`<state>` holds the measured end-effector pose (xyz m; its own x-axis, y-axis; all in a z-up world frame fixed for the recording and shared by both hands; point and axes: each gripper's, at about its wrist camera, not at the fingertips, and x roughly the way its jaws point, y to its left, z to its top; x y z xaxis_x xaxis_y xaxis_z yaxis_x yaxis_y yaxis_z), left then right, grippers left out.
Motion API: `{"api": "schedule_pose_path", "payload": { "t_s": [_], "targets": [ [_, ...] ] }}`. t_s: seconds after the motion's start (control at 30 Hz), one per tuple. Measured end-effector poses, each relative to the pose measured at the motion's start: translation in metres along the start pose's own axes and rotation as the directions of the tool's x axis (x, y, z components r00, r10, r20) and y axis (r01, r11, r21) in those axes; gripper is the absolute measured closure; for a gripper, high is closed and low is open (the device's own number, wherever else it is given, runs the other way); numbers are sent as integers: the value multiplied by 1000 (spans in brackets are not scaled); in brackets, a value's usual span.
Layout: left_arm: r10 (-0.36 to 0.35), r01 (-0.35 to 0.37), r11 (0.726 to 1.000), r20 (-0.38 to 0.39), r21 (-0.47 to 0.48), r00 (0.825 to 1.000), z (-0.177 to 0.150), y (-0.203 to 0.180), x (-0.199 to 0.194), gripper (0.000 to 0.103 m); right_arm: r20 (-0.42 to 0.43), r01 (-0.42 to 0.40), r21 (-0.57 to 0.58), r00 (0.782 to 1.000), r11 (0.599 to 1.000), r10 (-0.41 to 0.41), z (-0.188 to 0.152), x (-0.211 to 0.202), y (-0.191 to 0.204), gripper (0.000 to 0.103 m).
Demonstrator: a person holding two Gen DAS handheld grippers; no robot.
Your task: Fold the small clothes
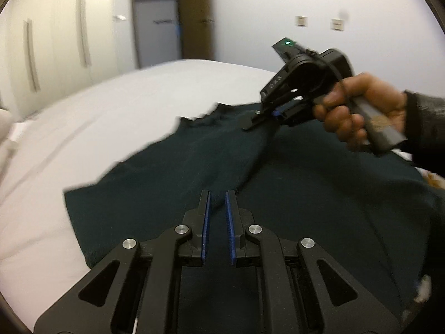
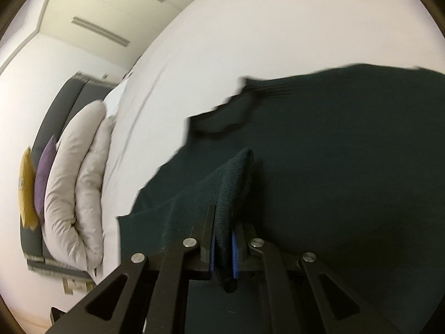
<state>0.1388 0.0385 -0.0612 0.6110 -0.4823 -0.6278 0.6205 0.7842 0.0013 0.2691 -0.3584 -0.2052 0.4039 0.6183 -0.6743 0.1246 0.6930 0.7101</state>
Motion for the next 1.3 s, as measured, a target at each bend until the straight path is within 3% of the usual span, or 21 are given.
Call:
{"api": "schedule_pose_path", "payload": {
  "t_s": [0.07,0.13,0.27,0.37,0.43,0.53,0.6,0.67,0.8,0.97,1.1,1.3],
  "targets": [
    [-83,84,996,-26,36,996,1,2,-3,93,15,4,22,1000,1000,-4,0,-9,-16,95],
    [-91,92,995,-6,46,996,1,3,-9,93,22,-1,46,1000,999,0,-1,-15,-27,95],
    [-46,50,982,26,-184,999,3,60,-16,93,25,9,51,1000,999,-11,-9,-23,-33,95],
    [83,-80,927,-8,-366,997,-7,117,-20,93,38,14,61,999,998,-16,-11,-34,-42,95],
    [182,-188,874,-58,-449,982,-14,148,-23,93,39,21,82,999,996,-24,-14,-39,-44,95],
    [223,-232,814,-82,-533,971,-25,176,-26,93,43,45,64,998,997,-48,-19,-41,-41,95],
    [241,-254,799,-96,-546,966,-28,180,-24,93,44,53,80,997,995,-56,-20,-41,-45,95],
    [253,-269,808,-104,-525,962,-31,174,-23,93,42,49,93,998,994,-53,-22,-43,-49,95],
    [261,-278,857,-100,-433,960,-20,149,-4,93,40,69,69,997,995,-72,-27,-45,-45,95],
    [302,-333,904,-153,-267,941,-11,117,30,93,42,80,72,996,994,-84,-30,-47,-48,95],
    [337,-385,910,-265,-155,904,-21,104,63,93,38,75,92,996,993,-79,-26,-46,-58,95],
    [372,-414,905,-287,-98,883,-24,98,73,93,42,58,104,997,993,-62,-21,-43,-66,96]
  ]
}}
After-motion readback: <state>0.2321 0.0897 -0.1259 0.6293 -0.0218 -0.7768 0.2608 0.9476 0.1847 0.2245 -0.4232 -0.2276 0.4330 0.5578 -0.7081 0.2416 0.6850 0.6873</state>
